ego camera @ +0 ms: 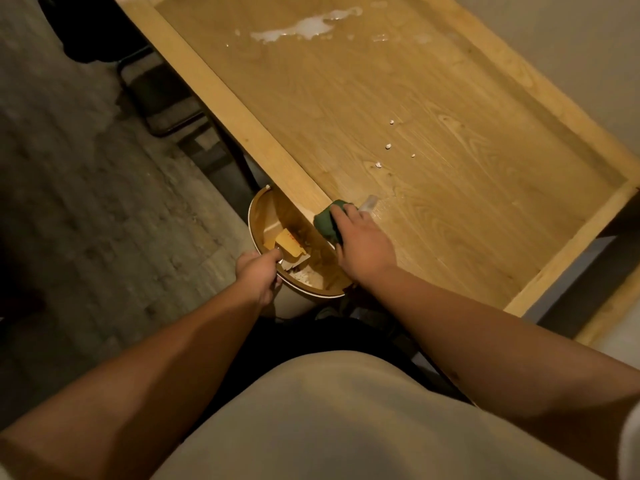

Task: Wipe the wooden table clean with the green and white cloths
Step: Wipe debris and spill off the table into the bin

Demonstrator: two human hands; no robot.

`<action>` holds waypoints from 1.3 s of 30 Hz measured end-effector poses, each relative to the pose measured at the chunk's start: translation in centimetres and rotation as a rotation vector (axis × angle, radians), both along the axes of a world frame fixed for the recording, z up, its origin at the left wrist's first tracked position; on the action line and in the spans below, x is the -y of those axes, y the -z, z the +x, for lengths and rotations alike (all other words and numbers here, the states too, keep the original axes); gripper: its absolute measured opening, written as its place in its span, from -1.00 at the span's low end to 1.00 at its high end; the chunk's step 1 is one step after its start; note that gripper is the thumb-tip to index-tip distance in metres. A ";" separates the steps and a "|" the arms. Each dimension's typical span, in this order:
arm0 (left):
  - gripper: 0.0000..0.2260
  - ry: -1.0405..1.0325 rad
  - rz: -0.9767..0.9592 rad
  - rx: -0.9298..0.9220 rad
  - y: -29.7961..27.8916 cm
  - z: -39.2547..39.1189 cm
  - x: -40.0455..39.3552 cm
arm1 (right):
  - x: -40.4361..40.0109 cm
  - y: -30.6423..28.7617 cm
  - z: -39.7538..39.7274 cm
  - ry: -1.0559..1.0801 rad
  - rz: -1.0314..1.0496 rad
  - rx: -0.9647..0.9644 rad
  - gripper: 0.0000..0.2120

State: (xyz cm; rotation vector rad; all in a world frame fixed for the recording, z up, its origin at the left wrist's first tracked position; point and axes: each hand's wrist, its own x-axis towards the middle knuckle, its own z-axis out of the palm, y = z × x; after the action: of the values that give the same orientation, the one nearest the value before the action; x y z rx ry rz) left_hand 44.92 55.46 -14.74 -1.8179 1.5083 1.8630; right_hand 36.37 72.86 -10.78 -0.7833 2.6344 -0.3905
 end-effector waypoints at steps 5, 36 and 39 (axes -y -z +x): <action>-0.80 -0.038 -0.007 -0.042 0.2 0.3 -0.2 | 2.0 0.0 2.0 -0.233 -0.013 0.014 -0.37; -0.73 -0.006 -0.083 0.088 1.3 -1.8 0.9 | -7.6 1.2 -18.6 0.457 0.002 -0.063 -0.43; -0.77 -0.011 -0.080 0.098 1.3 -2.1 0.9 | -6.2 1.5 -17.7 0.423 0.007 -0.056 -0.40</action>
State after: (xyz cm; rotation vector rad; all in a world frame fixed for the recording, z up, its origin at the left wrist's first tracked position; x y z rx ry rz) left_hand 42.86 54.54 -15.99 -1.9259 1.5619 1.7144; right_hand 18.63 79.09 -12.24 -0.2290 2.8451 -0.4740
